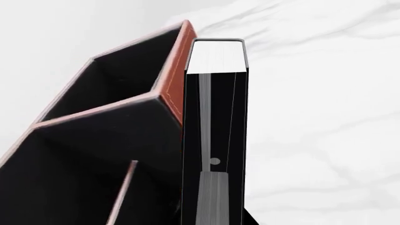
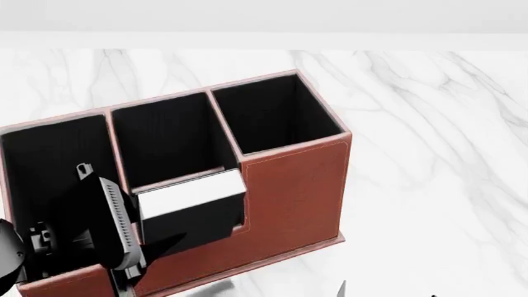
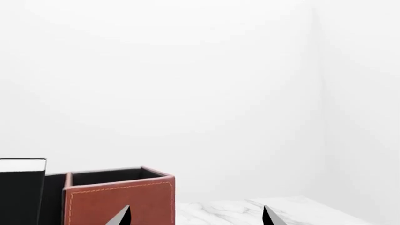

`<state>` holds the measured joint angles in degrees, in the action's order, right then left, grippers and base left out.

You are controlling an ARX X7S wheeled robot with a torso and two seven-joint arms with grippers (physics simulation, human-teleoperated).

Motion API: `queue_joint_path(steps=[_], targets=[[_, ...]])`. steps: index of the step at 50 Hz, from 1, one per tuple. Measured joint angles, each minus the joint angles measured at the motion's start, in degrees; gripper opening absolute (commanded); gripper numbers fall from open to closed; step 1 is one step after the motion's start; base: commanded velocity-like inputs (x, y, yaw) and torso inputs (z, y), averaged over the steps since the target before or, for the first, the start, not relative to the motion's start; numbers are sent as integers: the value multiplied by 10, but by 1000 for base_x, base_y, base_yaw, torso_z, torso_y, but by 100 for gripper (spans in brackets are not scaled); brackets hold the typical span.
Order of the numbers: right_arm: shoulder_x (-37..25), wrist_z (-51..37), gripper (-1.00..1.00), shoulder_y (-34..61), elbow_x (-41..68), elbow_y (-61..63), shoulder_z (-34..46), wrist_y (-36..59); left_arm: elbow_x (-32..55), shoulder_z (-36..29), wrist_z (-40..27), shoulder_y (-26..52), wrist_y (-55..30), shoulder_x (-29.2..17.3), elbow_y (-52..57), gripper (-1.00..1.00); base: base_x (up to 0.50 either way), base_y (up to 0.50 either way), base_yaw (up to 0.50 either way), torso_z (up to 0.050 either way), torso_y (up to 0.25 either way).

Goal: Pick up the book and place it in the back compartment of the caddy.

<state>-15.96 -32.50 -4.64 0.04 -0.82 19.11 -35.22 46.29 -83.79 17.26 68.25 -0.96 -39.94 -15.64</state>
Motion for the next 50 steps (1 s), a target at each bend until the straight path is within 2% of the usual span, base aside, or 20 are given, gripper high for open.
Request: queue_joint_path(steps=[25,50], targets=[[-2,-2,100,5,3,-7,6,-1,-13,11,29,7,29,24,-66,-100,0,0,0,0,2],[-3,-6,100,9,0,-14,12,-4,-21,25,96,4,80,100,-240,-100,0,0,0,0,1]])
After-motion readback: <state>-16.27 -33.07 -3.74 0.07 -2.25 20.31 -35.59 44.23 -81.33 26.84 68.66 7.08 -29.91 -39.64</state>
